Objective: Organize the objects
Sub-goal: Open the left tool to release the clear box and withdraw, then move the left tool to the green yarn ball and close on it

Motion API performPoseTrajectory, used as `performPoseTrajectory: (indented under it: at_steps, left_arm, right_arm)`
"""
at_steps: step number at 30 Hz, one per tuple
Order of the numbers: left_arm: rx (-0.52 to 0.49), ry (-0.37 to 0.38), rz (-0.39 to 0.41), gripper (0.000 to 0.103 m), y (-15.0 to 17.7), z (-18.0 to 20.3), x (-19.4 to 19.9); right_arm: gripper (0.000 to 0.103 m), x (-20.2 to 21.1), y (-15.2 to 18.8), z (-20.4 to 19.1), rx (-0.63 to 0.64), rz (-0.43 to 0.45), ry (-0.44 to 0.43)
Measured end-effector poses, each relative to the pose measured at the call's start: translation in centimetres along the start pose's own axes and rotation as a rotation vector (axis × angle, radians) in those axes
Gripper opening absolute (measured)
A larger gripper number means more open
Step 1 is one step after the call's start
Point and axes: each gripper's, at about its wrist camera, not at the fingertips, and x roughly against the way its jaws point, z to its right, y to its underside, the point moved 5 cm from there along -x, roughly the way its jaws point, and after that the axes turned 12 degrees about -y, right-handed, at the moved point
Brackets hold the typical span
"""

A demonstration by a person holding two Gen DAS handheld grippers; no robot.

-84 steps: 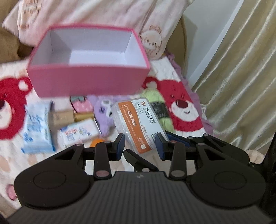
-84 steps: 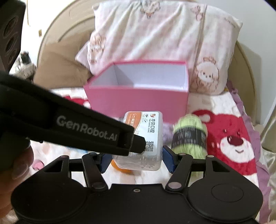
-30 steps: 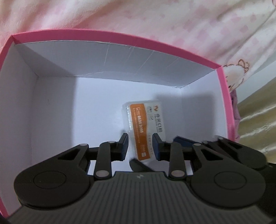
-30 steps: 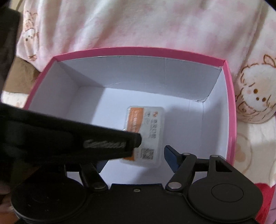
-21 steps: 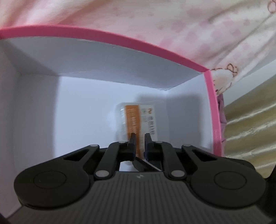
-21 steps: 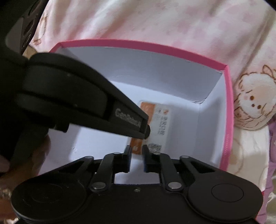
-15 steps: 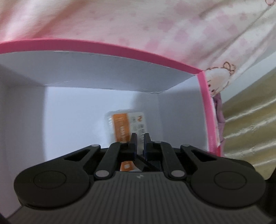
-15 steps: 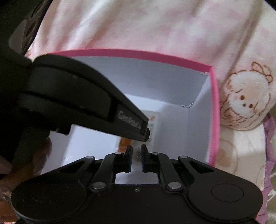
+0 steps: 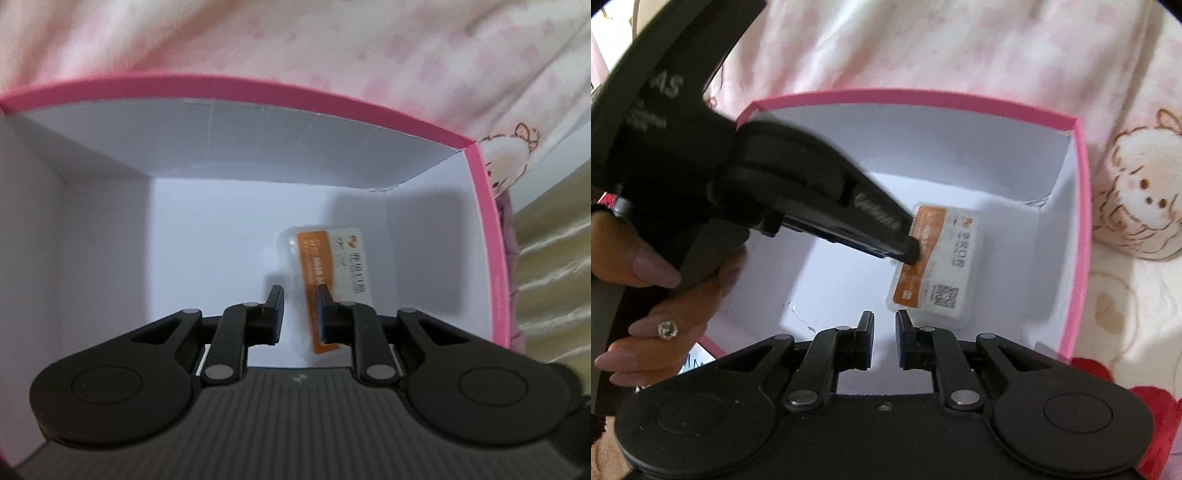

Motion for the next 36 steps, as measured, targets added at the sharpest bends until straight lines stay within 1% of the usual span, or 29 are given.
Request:
performPoseTrajectory:
  at_steps: [4,8,13,15,17,18,19,21,22,23,24,25,26,27,28,30,31,32,36]
  left_arm:
    - [0.047,0.054,-0.023,0.017,-0.1,0.5,-0.1]
    - [0.083,0.101,-0.033,0.014,-0.5,1.1,-0.1]
    - [0.085,0.117,-0.040,0.013,-0.6,2.7,0.4]
    - [0.082,0.115,-0.054,0.013,-0.5,2.9,0.8]
    - [0.063,0.101,-0.034,0.014,-0.5,3.2,1.6]
    - [0.050,0.086,-0.021,0.015,-0.3,3.2,2.4]
    - [0.035,0.077,-0.010,0.017,-1.0,1.9,3.1]
    - [0.011,0.065,0.010,0.018,-0.6,1.6,5.0]
    - [-0.002,0.056,0.017,0.022,-0.3,1.3,6.2]
    - [-0.015,0.046,0.025,0.028,0.1,1.1,7.5]
    - [-0.030,0.031,0.030,0.030,0.6,1.0,8.9]
    - [-0.047,0.016,0.041,0.033,0.5,1.0,9.8]
    - [-0.063,0.006,0.050,0.033,0.6,1.1,10.9]
    - [-0.074,0.001,0.055,0.033,0.4,1.0,11.8]
    - [-0.085,-0.001,0.063,0.034,1.2,0.6,12.8]
    - [-0.115,-0.003,0.083,0.036,2.2,0.5,14.6]
    - [-0.130,-0.009,0.095,0.038,2.6,1.2,15.5]
    - [-0.140,-0.014,0.105,0.039,3.1,0.9,16.4]
    - [-0.200,-0.029,0.130,0.041,5.4,2.2,19.4]
  right_arm:
    - [0.015,-0.5,-0.7,0.5,-0.025,-0.001,0.029]
    - [0.010,-0.5,-0.8,1.4,-0.033,0.021,0.078]
    - [0.010,0.0,-0.8,0.7,0.030,0.055,0.151]
    - [0.011,0.6,-0.8,0.5,0.035,0.076,0.149]
    - [0.013,1.6,-0.5,0.3,0.031,0.092,0.131]
    - [0.015,2.2,-0.2,0.0,0.024,0.097,0.118]
    - [0.016,3.0,0.1,-0.3,0.019,0.096,0.104]
    - [0.020,4.8,0.6,-1.1,0.023,0.106,0.095]
    - [0.026,5.7,0.8,-1.5,0.021,0.111,0.088]
    - [0.029,6.1,0.5,-1.4,0.016,0.111,0.083]
    - [0.030,7.1,1.2,-1.9,0.013,0.111,0.078]
    - [0.031,8.7,3.3,-2.5,0.015,0.113,0.078]
    - [0.033,9.7,3.9,-2.9,0.021,0.115,0.084]
    - [0.034,9.7,5.1,-3.1,0.025,0.117,0.092]
    - [0.036,11.0,5.8,-3.7,0.028,0.115,0.099]
    - [0.039,12.5,6.2,-4.5,0.038,0.117,0.104]
    - [0.041,12.7,6.3,-4.1,0.043,0.120,0.107]
    - [0.042,13.3,6.5,-4.5,0.046,0.123,0.109]
    - [0.047,15.5,7.7,-6.6,0.049,0.121,0.095]
